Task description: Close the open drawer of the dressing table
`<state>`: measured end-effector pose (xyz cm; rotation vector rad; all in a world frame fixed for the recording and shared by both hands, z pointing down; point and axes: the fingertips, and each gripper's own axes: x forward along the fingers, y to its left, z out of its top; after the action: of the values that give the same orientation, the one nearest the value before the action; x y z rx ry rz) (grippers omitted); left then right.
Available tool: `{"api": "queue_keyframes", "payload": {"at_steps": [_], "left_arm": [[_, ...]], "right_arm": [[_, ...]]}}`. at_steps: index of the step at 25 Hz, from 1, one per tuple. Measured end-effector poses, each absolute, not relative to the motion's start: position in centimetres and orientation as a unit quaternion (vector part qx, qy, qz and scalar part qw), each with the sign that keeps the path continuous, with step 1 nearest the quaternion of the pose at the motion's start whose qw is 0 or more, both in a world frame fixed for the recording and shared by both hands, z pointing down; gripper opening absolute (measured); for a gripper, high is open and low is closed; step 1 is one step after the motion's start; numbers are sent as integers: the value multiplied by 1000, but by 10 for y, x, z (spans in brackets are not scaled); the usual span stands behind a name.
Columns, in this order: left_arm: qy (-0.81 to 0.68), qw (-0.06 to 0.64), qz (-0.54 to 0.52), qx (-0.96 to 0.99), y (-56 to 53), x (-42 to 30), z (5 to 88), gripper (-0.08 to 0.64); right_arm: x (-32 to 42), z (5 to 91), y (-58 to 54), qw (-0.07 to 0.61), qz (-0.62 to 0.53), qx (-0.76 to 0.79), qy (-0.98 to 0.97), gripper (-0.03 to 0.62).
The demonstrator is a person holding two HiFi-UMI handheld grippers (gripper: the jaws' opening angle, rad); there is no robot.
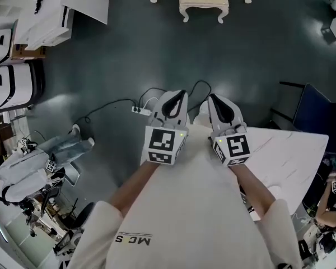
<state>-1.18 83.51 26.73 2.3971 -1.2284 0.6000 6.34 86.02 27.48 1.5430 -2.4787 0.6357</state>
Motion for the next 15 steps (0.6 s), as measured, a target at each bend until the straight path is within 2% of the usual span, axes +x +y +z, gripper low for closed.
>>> {"api": "queue_keyframes", "payload": {"at_steps": [3,9,15], "left_arm": [[-447,192,217,846,827,-16,267,9],[-450,200,209,845,789,-21,278,9],[-447,220,194,845,707,-51,278,9]], "right_arm": [[65,276,855,74,213,511,-829,0],[50,288,819,111,211,492,-838,0],[19,292,747,128,213,484,-839,0]]}}
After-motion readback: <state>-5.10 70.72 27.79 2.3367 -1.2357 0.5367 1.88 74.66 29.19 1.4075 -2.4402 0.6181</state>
